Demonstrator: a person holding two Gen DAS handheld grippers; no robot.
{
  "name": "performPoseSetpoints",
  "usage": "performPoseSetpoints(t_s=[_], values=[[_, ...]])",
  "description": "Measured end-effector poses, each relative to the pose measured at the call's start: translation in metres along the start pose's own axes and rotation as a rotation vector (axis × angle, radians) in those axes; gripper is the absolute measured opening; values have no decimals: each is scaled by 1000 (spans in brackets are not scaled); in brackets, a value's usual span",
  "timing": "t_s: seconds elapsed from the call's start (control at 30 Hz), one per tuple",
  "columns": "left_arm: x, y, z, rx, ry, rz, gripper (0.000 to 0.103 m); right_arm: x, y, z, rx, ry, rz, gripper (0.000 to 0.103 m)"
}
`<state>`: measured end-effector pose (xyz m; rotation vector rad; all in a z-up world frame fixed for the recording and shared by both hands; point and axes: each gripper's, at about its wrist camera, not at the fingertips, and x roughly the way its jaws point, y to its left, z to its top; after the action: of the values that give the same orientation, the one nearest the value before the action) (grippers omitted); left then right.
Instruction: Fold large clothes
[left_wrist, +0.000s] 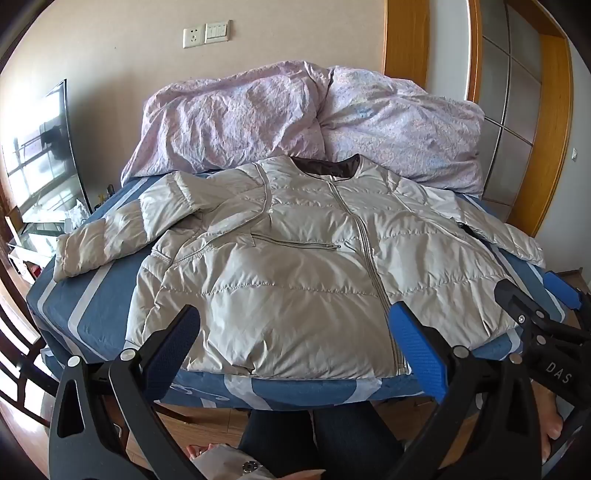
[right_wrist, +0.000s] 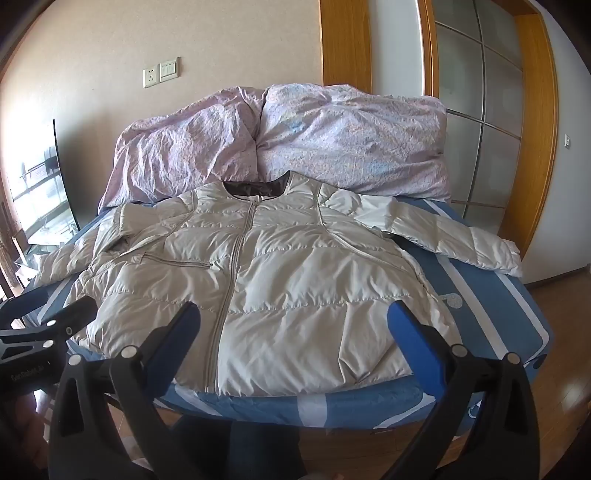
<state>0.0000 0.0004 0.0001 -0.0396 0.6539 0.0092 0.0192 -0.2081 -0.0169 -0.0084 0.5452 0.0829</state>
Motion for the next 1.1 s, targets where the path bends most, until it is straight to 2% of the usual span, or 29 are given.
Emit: performPoseSetpoints(t_s=[1.1], values=[[0, 0, 0, 5, 1, 4, 102, 0, 0, 4, 6, 4, 2, 101]])
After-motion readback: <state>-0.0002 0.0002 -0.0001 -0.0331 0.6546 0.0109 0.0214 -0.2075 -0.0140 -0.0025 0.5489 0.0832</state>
